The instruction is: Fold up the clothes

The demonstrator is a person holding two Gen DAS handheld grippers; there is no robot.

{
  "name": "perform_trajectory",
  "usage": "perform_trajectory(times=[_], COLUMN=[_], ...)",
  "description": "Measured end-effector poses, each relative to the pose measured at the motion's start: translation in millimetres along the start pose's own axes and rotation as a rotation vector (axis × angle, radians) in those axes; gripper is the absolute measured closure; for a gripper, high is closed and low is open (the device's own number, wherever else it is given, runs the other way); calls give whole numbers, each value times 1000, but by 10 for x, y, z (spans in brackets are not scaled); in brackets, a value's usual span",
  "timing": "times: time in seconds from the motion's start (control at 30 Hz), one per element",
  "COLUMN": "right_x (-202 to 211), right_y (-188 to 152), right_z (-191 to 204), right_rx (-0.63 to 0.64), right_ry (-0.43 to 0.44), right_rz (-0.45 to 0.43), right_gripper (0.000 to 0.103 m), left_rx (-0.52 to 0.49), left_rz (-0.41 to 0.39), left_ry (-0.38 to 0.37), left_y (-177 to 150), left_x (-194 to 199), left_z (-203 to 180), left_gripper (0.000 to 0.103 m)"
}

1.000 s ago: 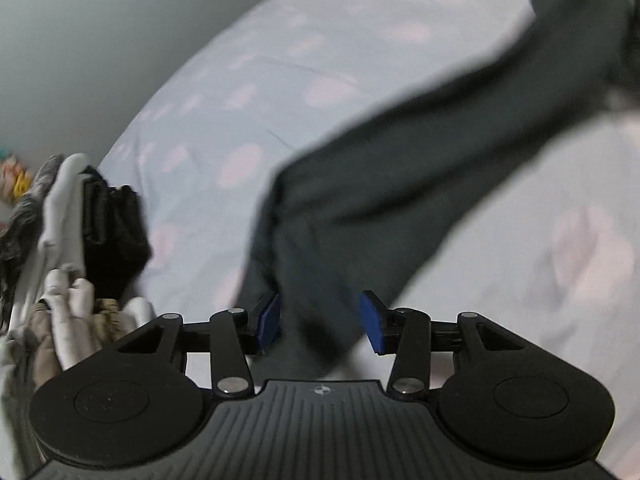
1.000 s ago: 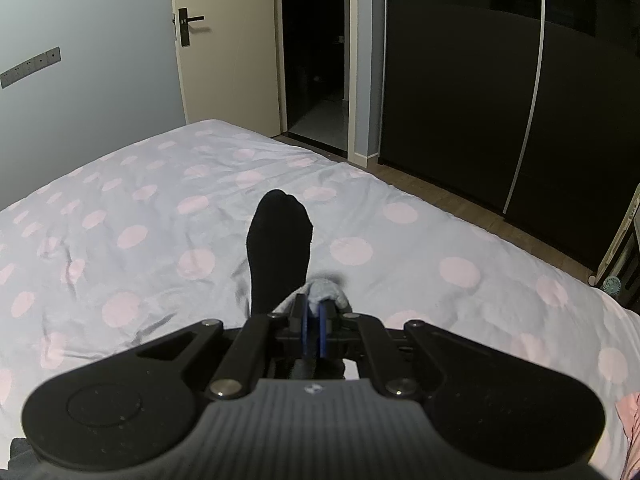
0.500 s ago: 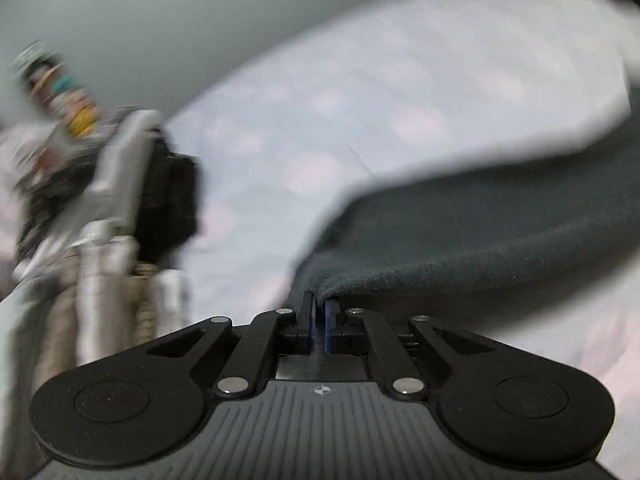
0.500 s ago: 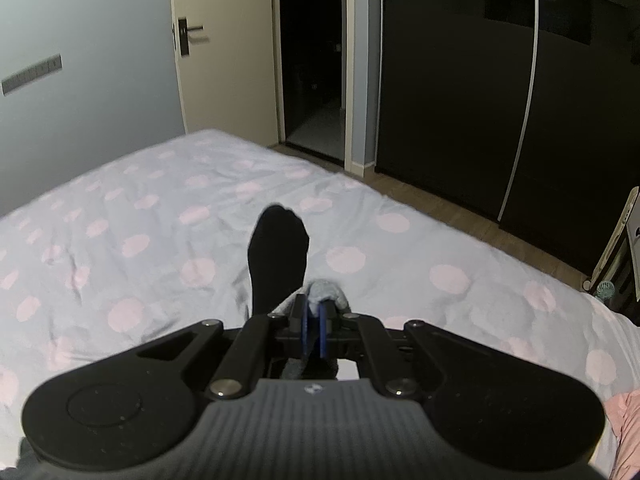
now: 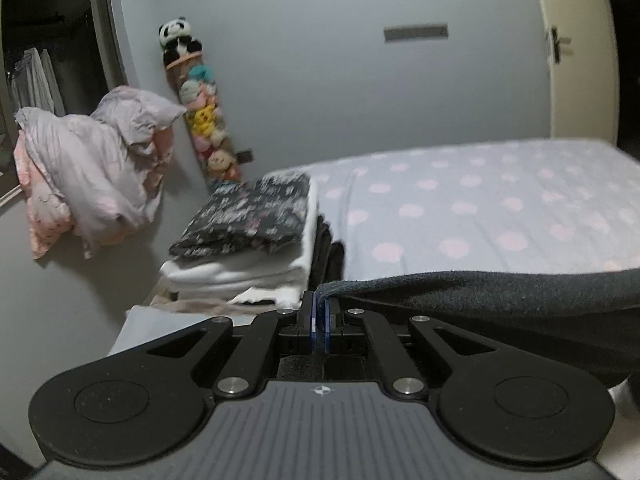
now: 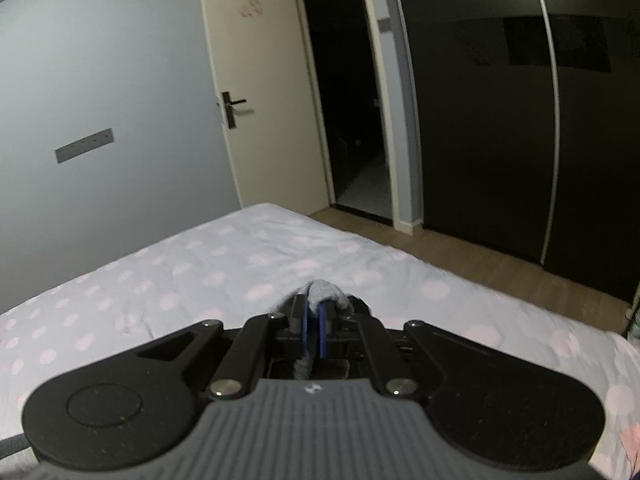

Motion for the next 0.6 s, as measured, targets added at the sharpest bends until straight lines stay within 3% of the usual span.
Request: perform_trajectory(times=[0.27,0.47,0.6], right_x=[-770,-1628,-2292], right_y=[-49,-69,-169], right_z=[526,943,1263], right_rx=[95,181,237], right_ry=[-52,-109,-143], right_rz=[36,72,110], right_gripper=[97,97,97], left_rx=[-39,-92,-182], left_rz=[148,249,317], left_ry=[56,90,127], left_y=[-289,-301,-327], left_x=[-718,-1429,-2012], left_z=[-252,-447,-618], left_gripper=[98,98,98])
Point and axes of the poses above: each gripper's, at about its wrist camera, not at the fingertips, and x roughly against the way its jaws point, z to its left, y to its top, the point moved 10 cm from there along -x, roughly the way its jaws point, and after that the axes turned 10 degrees about z, right-handed, at the moved point
